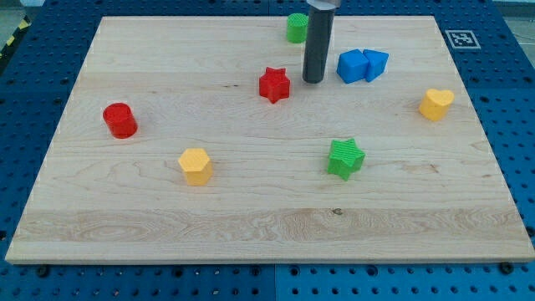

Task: Slightly push the green star towards the up side

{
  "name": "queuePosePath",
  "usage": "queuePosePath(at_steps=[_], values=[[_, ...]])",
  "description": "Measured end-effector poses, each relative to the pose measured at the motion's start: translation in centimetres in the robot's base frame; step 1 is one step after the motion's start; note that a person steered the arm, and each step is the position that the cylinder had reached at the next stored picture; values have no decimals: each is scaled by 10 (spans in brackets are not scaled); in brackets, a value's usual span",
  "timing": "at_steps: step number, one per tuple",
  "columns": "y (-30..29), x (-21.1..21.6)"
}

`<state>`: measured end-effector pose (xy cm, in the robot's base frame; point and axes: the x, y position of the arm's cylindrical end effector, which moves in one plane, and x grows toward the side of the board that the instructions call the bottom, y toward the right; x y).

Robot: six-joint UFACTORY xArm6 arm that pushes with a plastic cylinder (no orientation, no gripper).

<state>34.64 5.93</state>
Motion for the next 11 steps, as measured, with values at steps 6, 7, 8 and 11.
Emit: queuePosePath(at_steps=[6,7,8,11], values=[[-149,39],[-139,46],[-115,85],[-16,201]])
